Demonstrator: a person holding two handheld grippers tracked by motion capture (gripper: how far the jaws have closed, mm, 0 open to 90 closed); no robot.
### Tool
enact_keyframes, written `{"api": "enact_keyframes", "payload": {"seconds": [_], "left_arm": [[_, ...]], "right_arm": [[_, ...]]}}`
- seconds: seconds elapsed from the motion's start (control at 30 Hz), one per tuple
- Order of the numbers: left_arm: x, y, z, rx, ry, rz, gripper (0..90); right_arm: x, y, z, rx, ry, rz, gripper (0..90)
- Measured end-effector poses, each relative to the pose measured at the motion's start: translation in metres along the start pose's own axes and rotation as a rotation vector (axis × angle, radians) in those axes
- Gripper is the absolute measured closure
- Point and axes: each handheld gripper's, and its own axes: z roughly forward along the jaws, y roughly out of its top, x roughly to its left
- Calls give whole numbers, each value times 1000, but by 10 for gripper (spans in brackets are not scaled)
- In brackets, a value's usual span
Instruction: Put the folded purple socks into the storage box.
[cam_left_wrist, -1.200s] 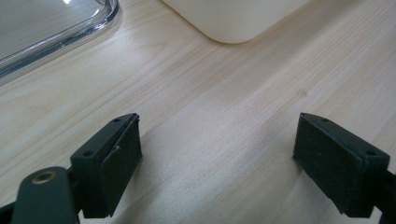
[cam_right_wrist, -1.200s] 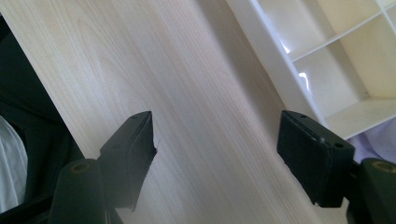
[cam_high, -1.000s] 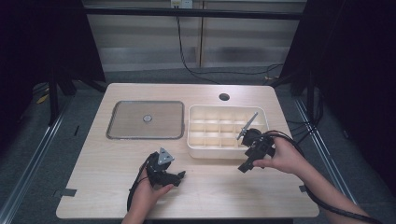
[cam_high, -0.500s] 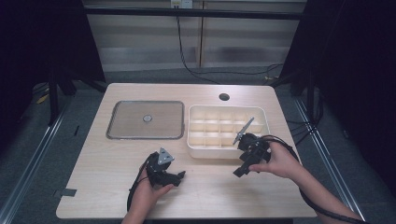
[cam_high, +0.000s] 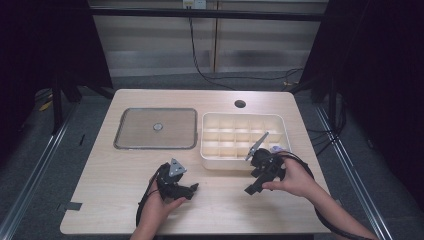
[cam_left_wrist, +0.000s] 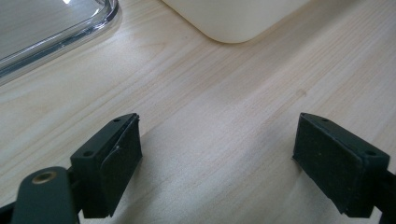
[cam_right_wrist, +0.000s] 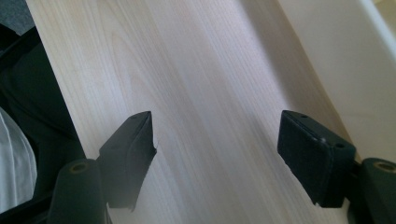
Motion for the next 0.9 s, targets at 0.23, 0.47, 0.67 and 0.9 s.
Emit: {"api": "enact_keyframes", "payload": {"seconds": [0.23, 0.47, 0.67, 0.9], "left_arm": [[0, 0, 0, 0, 0, -1, 147], [0, 0, 0, -3, -2, -1, 147], [0, 0, 0, -2, -1, 0, 147], [0, 0, 0, -2, -1, 0, 147]], "right_arm": [[2, -3, 13, -37, 24, 7, 268], [3, -6, 23, -56, 34, -9, 268], [4, -9, 32, -69, 37, -14, 268], [3, -13, 41, -68, 45, -28, 261]]}}
